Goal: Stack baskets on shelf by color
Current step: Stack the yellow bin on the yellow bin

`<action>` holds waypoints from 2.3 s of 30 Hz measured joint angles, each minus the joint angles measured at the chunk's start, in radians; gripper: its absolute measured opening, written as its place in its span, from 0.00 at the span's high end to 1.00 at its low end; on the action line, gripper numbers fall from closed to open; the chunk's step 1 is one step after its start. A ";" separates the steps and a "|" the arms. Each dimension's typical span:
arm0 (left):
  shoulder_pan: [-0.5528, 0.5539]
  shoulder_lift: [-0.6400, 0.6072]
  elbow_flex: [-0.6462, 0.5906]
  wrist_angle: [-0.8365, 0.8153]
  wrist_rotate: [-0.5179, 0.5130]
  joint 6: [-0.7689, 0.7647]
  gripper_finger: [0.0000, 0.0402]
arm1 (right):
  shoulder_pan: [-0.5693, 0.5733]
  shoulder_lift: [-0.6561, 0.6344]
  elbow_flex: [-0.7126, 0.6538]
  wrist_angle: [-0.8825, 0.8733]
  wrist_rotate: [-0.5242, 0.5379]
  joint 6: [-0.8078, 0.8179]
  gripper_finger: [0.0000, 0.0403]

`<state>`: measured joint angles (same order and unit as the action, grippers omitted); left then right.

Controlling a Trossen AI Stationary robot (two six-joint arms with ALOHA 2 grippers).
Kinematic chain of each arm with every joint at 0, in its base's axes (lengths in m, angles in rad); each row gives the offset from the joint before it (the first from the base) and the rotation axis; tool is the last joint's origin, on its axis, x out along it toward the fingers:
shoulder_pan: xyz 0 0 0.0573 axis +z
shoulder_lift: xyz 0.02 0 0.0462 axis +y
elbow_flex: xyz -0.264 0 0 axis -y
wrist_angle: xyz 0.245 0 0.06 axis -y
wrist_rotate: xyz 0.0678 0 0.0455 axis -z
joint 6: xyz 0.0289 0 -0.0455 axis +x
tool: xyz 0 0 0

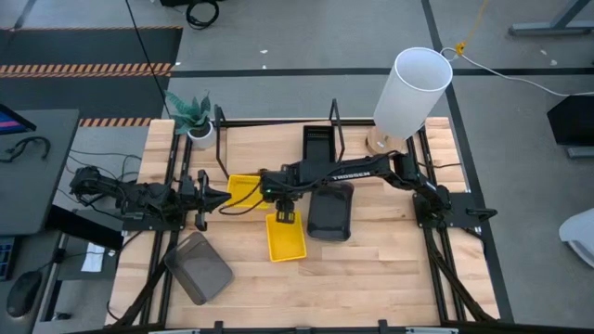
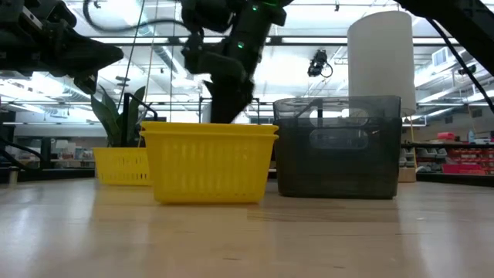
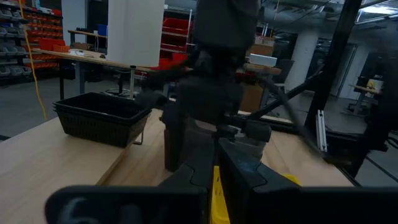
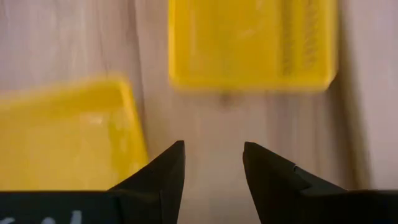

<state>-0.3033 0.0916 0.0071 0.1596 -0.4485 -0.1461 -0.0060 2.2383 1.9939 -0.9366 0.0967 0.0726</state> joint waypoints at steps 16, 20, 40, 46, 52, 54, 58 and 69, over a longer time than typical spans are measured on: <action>0.000 0.000 0.000 0.000 0.000 0.000 0.93 | -0.063 0.023 0.000 0.185 0.085 0.405 0.58; 0.000 0.000 0.000 0.001 0.000 0.000 0.92 | -0.062 0.068 -0.004 0.179 0.052 0.449 0.58; 0.000 0.020 0.000 -0.001 0.000 0.000 0.91 | -0.119 0.103 -0.002 0.238 0.005 0.487 0.75; 0.000 0.020 0.000 0.000 0.000 0.000 0.93 | -0.128 0.103 -0.002 0.266 -0.015 0.445 0.94; 0.000 0.020 0.000 0.000 0.000 0.000 0.92 | -0.130 0.109 -0.002 0.278 -0.020 0.418 0.95; 0.000 0.020 0.000 0.000 0.000 0.000 0.91 | -0.130 0.109 -0.002 0.291 -0.023 0.398 0.95; 0.000 0.020 0.000 0.000 0.000 0.000 0.91 | -0.134 0.100 -0.002 0.340 -0.079 0.372 0.97; 0.000 0.020 0.000 0.000 0.000 0.000 0.92 | -0.129 0.001 0.003 0.329 -0.245 0.363 0.97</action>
<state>-0.3032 0.1112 0.0071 0.1600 -0.4485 -0.1463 -0.1346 2.2395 1.9968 -0.6074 -0.1485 0.4358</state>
